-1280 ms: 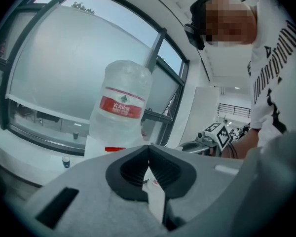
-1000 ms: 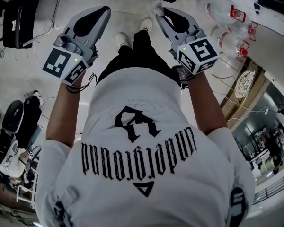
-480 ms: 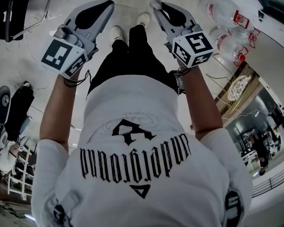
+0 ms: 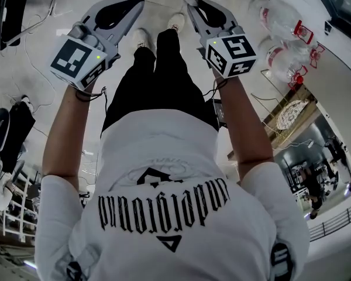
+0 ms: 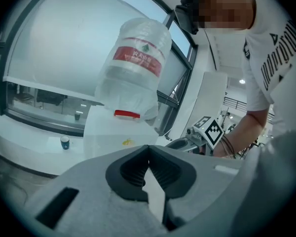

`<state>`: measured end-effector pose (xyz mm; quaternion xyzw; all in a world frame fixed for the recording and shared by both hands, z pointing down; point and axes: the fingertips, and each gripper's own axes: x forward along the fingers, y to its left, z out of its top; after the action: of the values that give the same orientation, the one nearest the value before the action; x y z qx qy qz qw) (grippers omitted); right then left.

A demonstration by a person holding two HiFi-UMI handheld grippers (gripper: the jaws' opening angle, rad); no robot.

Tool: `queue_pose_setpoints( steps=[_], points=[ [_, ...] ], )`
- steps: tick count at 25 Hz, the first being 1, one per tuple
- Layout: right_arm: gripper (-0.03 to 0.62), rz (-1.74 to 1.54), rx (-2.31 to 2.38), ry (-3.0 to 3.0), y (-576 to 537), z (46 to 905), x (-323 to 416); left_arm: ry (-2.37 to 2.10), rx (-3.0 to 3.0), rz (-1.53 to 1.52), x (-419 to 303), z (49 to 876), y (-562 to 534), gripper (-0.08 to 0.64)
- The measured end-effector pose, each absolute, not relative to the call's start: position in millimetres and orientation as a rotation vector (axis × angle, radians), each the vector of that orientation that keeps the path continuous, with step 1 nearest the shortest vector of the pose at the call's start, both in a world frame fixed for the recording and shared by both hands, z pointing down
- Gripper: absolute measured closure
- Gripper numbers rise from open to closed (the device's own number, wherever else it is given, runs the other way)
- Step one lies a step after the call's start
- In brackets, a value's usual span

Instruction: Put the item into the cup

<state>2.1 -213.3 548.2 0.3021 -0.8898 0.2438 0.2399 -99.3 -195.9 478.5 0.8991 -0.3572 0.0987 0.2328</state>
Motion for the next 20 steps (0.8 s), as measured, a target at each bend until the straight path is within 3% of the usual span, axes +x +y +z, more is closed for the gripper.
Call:
queue_pose_setpoints(
  steps=[20],
  points=[
    [0.522,0.761,0.860,-2.331,-252,701,7,-0.917,2.430,0.333,-75,605,-231,0.545]
  ],
)
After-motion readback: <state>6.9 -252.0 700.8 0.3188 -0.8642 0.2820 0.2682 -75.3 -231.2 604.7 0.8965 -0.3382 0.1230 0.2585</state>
